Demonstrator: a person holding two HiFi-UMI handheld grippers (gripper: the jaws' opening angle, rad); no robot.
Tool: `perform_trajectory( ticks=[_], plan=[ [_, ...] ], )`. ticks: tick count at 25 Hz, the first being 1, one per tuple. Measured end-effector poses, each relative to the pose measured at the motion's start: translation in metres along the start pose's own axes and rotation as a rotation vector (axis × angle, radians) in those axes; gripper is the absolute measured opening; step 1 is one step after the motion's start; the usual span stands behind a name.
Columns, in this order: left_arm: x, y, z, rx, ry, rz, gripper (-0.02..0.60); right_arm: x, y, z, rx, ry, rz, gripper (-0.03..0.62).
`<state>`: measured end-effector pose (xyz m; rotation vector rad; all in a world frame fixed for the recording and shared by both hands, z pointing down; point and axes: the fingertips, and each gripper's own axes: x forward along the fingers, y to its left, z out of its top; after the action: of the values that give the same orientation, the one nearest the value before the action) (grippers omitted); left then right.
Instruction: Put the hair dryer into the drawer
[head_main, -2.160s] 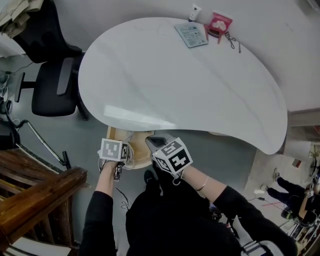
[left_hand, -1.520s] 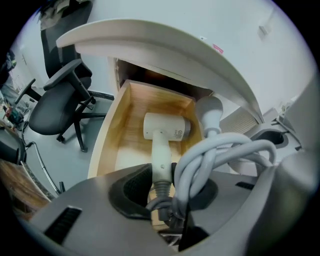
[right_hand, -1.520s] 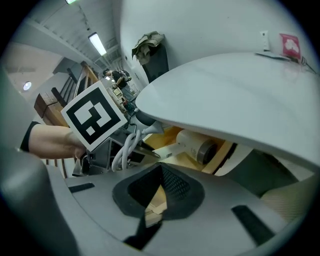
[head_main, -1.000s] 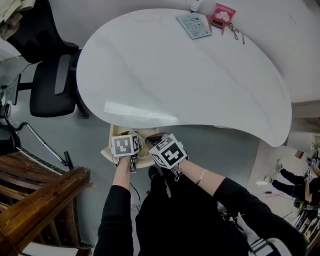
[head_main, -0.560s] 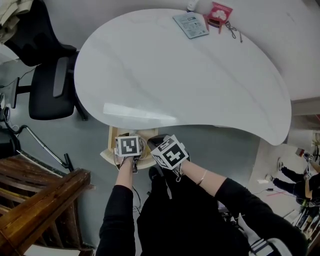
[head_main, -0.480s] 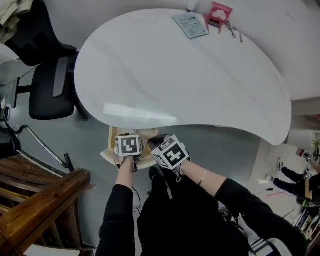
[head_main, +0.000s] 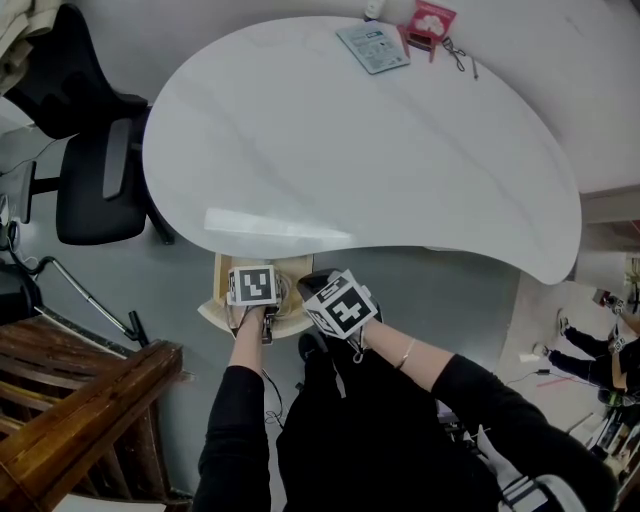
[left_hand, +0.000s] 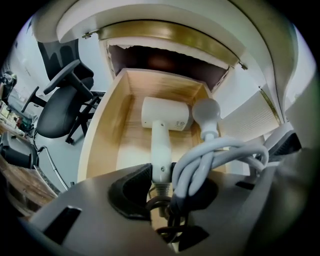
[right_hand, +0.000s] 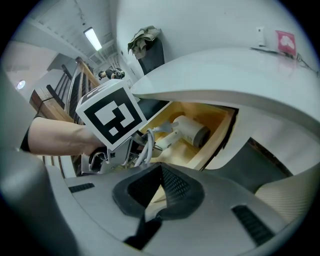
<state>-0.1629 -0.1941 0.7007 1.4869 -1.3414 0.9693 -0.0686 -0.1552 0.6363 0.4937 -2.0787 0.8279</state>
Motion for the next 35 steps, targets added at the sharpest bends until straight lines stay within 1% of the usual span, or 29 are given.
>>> perform_trajectory(
  ticks=[3, 7, 9, 13, 17, 21, 23, 27, 35],
  plan=[
    [0.004, -0.001, -0.003, -0.006, 0.019, -0.012, 0.144, 0.0, 0.0, -0.003, 0.008, 0.003, -0.004, 0.003],
    [0.011, -0.008, -0.017, -0.036, 0.09, -0.048, 0.147, 0.0, 0.001, -0.003, 0.012, 0.002, -0.005, 0.003],
    [0.012, -0.012, -0.018, -0.041, 0.102, -0.067, 0.152, -0.001, 0.001, -0.003, 0.014, -0.001, -0.005, 0.003],
    [0.012, -0.01, -0.021, -0.038, 0.124, -0.058, 0.17, -0.001, 0.0, -0.003, 0.017, -0.005, -0.009, 0.003],
    [0.012, -0.014, -0.018, -0.043, 0.113, -0.074, 0.2, -0.002, 0.0, -0.006, 0.018, -0.001, -0.011, 0.003],
    [0.009, -0.012, -0.021, -0.048, 0.132, -0.061, 0.216, -0.002, 0.001, -0.007, 0.016, 0.003, -0.012, 0.003],
    [0.009, -0.012, -0.022, -0.059, 0.133, -0.066, 0.221, -0.002, 0.002, -0.007, 0.014, 0.001, -0.011, 0.003],
    [0.003, -0.012, -0.021, -0.085, 0.118, -0.083, 0.225, -0.003, 0.003, -0.004, 0.007, -0.001, -0.012, 0.003],
    [-0.016, -0.012, -0.013, -0.059, 0.055, -0.083, 0.225, -0.006, 0.007, -0.003, -0.006, -0.008, -0.016, 0.003]
  ],
)
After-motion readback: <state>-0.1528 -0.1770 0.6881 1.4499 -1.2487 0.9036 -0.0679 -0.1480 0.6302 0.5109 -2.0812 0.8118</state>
